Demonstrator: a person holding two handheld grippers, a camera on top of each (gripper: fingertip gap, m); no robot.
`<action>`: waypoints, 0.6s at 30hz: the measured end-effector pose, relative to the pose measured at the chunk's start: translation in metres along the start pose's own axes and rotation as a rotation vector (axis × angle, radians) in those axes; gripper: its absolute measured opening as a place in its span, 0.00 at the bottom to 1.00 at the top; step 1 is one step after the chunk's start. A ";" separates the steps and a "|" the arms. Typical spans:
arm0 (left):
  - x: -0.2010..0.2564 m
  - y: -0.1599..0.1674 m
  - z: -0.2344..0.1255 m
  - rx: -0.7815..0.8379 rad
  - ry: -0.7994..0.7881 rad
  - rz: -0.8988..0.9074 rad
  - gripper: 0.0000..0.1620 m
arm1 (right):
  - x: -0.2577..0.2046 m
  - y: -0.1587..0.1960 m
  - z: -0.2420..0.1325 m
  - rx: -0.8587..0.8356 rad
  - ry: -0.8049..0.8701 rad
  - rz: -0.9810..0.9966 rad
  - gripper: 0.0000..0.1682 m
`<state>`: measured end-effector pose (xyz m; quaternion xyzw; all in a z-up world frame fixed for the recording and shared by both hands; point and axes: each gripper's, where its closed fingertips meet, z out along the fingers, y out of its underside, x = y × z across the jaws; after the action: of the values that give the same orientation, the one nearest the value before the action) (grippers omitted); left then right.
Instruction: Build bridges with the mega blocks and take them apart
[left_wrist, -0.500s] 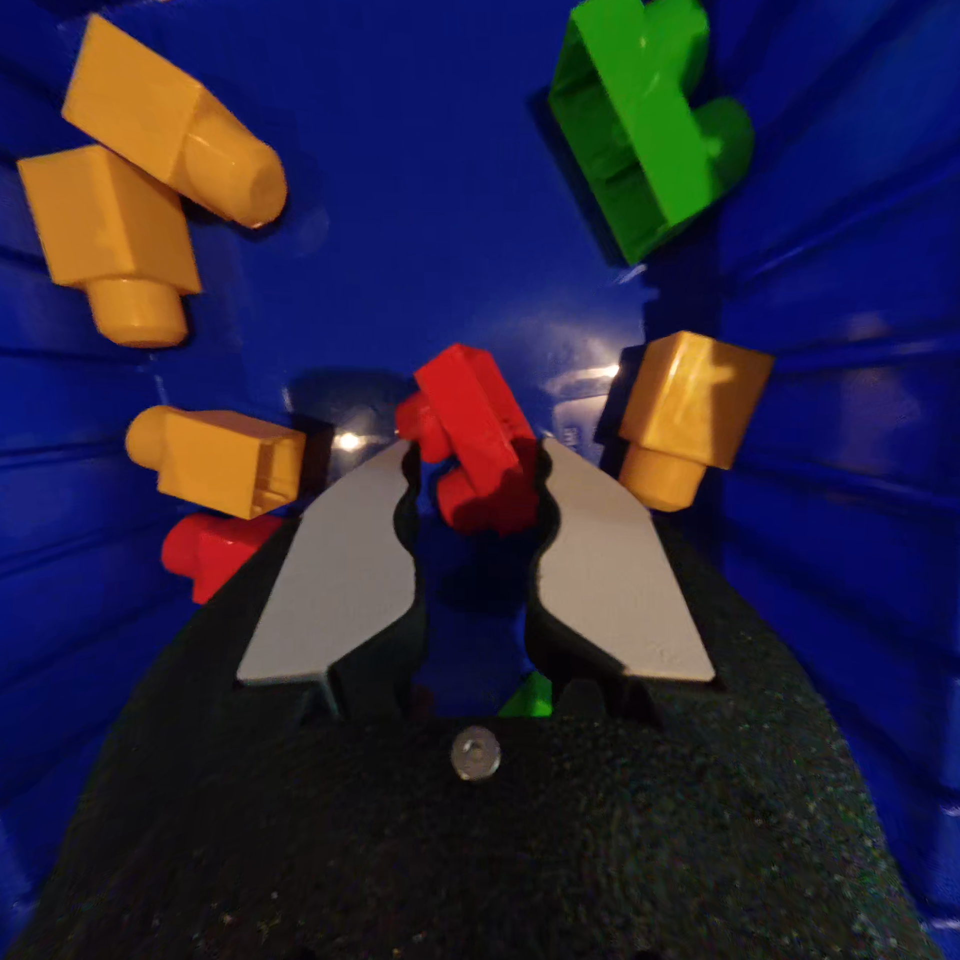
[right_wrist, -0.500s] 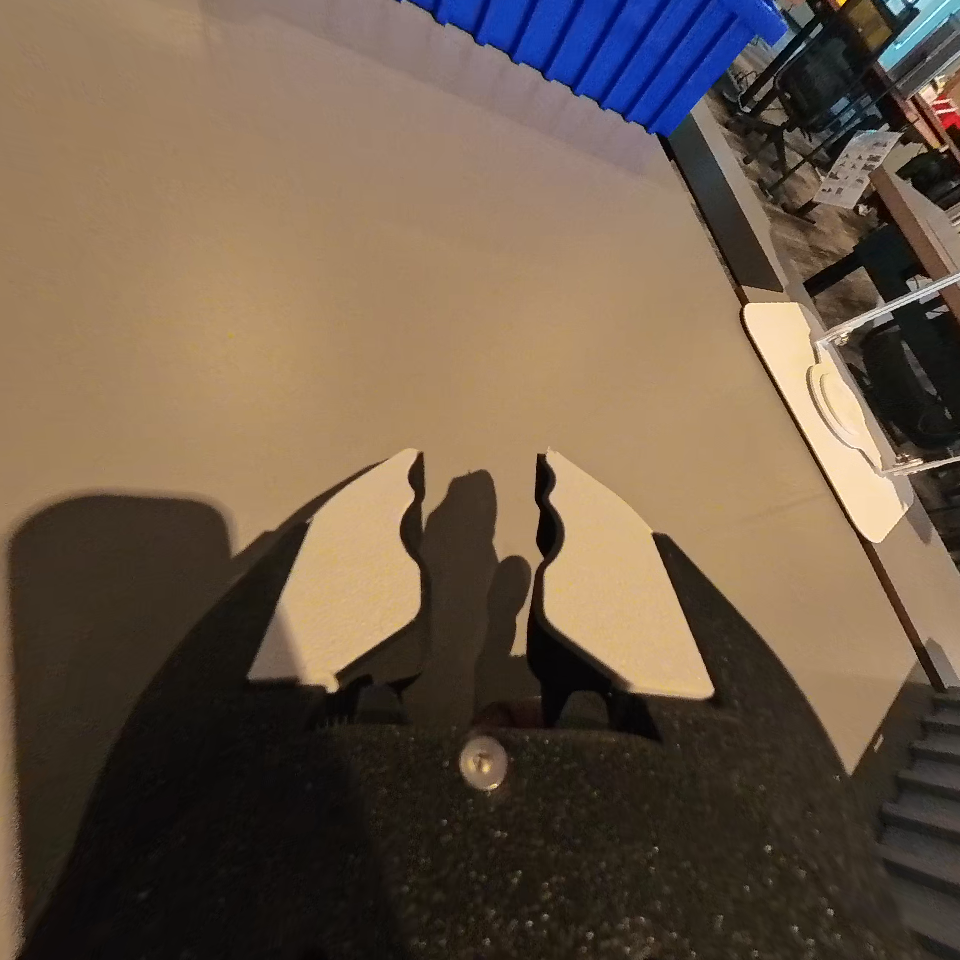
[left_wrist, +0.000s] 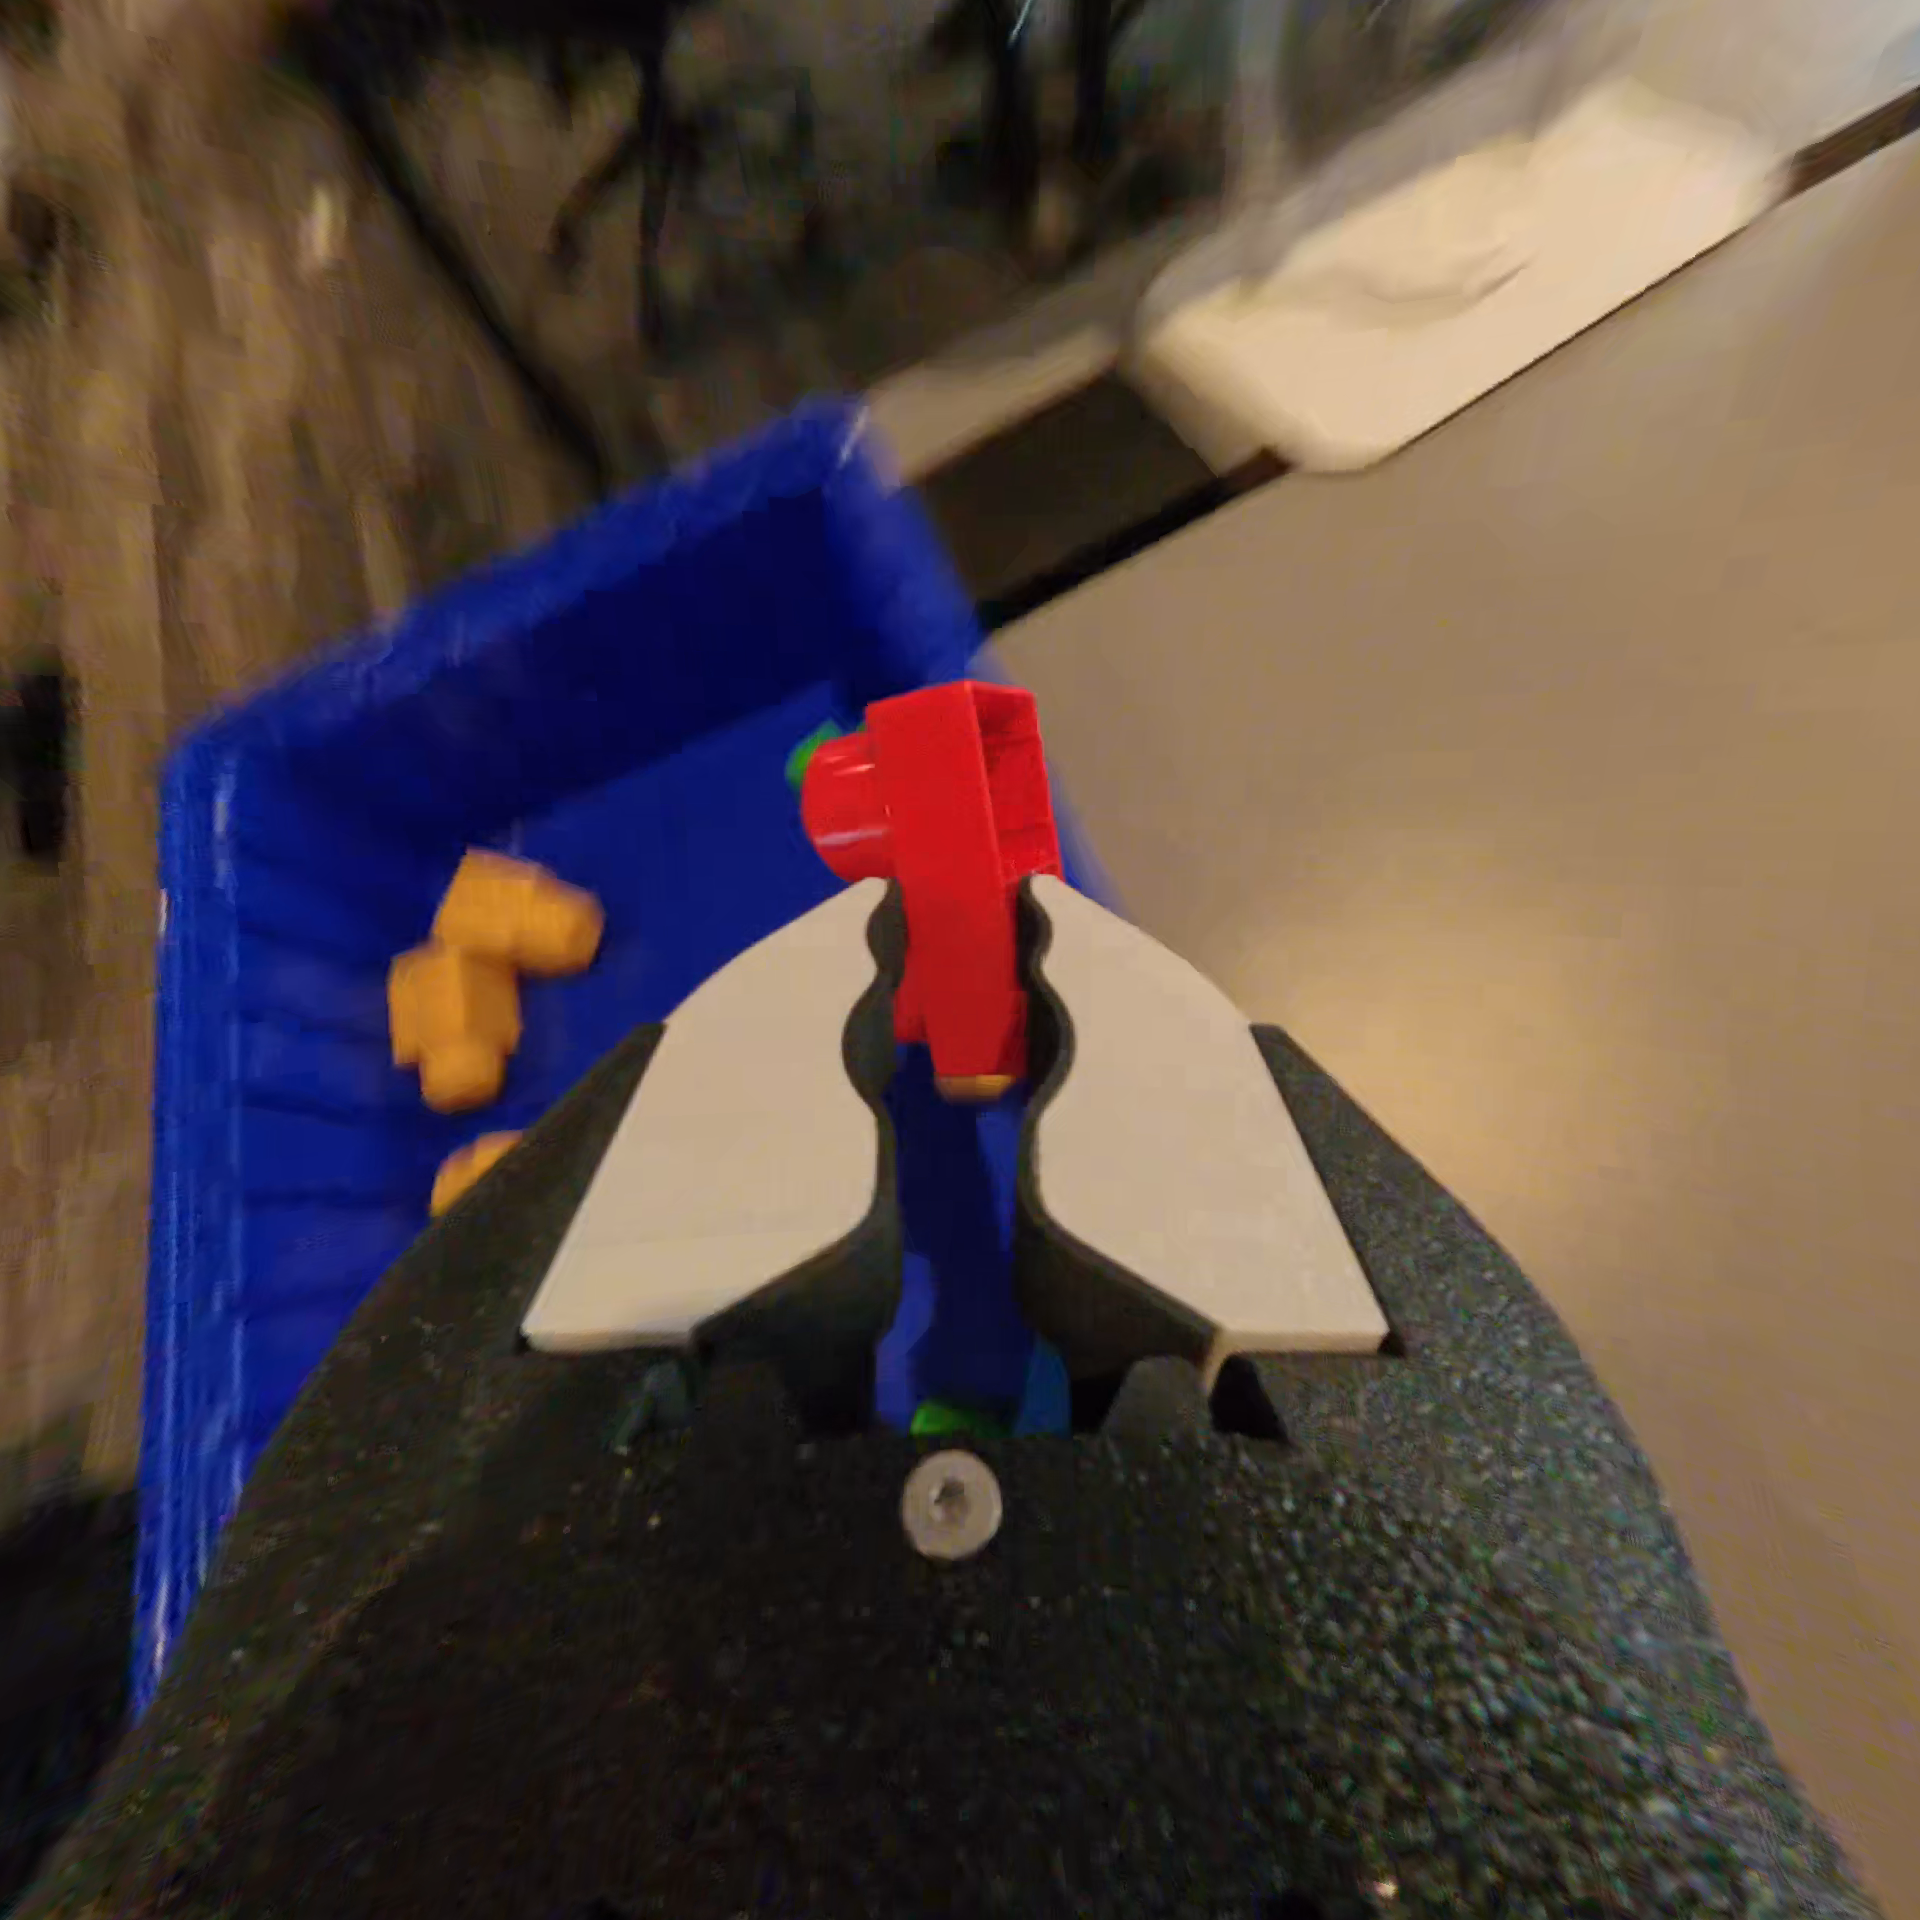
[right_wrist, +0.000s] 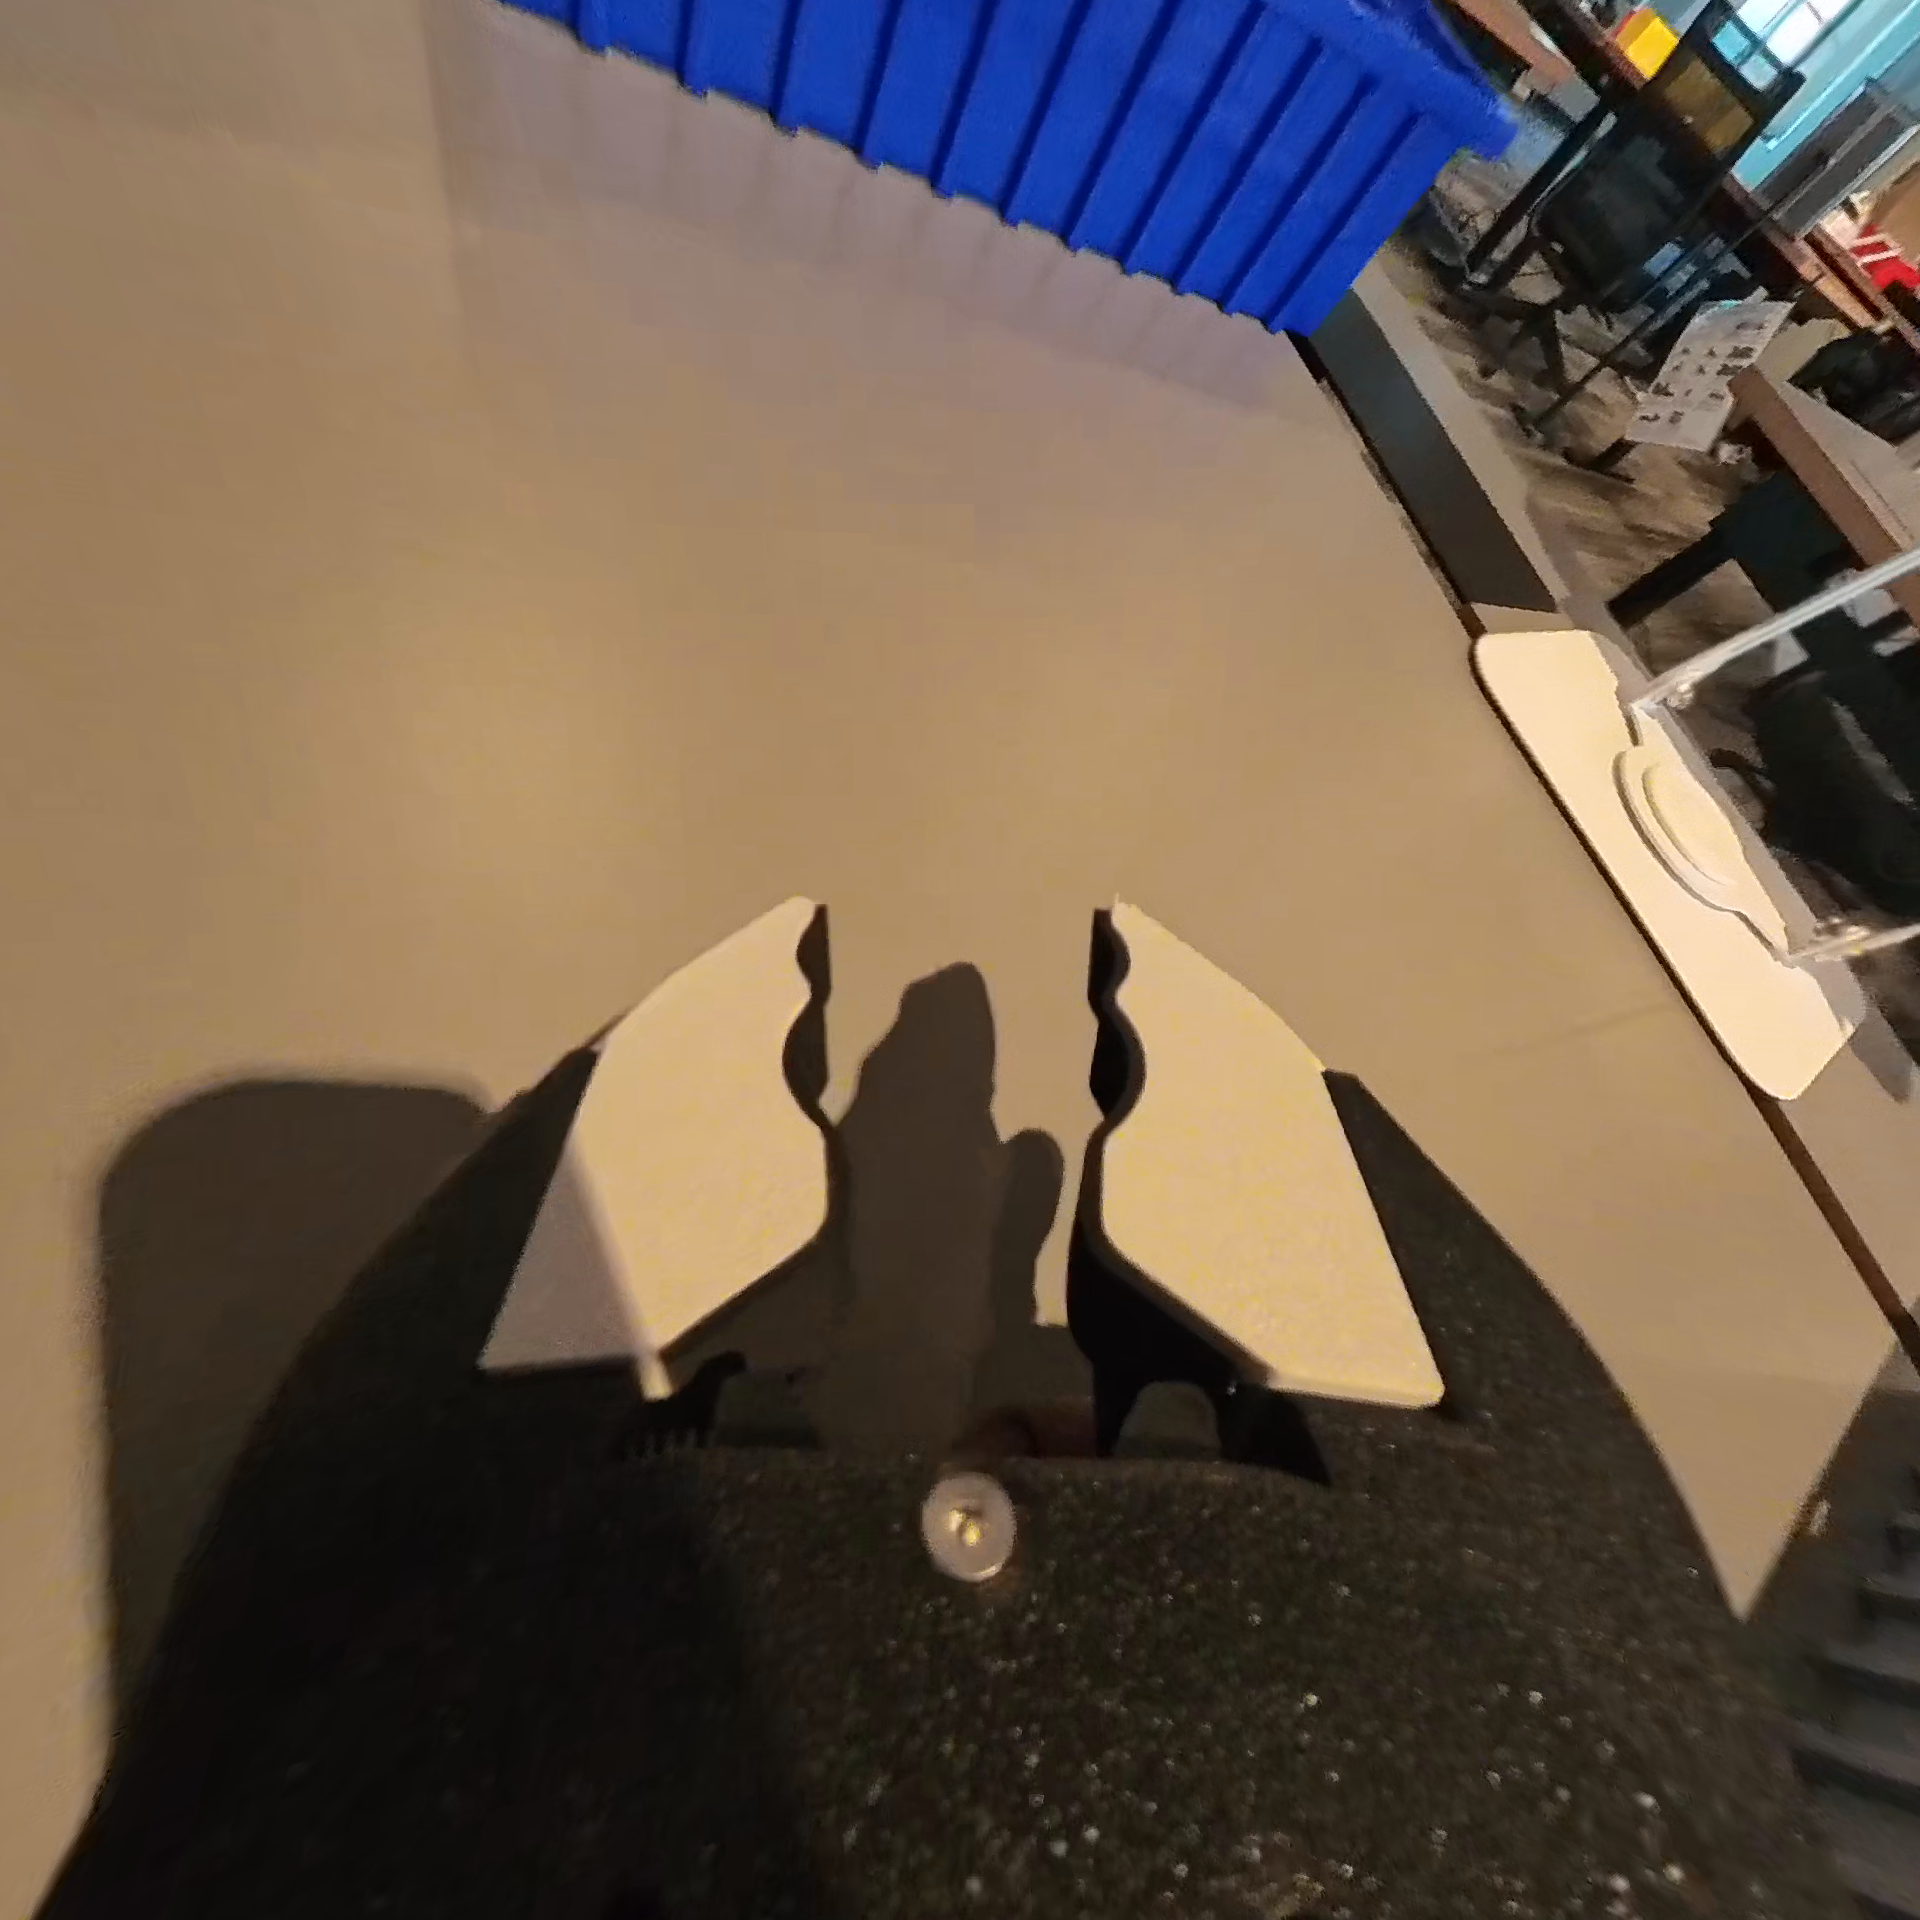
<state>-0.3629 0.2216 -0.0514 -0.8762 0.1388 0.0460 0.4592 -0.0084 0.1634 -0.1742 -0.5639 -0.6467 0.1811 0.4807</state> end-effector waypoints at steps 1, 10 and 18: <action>0.024 -0.023 -0.015 0.111 0.042 0.062 0.12 | 0.002 -0.003 -0.002 0.029 -0.007 0.020 0.30; 0.248 -0.062 -0.023 0.655 -0.180 0.883 0.12 | 0.033 -0.043 -0.037 0.342 -0.187 0.512 0.41; 0.349 -0.024 0.016 0.692 -0.205 1.258 0.12 | 0.041 -0.038 -0.039 0.342 -0.324 0.800 0.45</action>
<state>-0.0212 0.1777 -0.1137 -0.4263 0.5794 0.3369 0.6076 0.0071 0.1771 -0.1089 -0.6461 -0.4061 0.5421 0.3520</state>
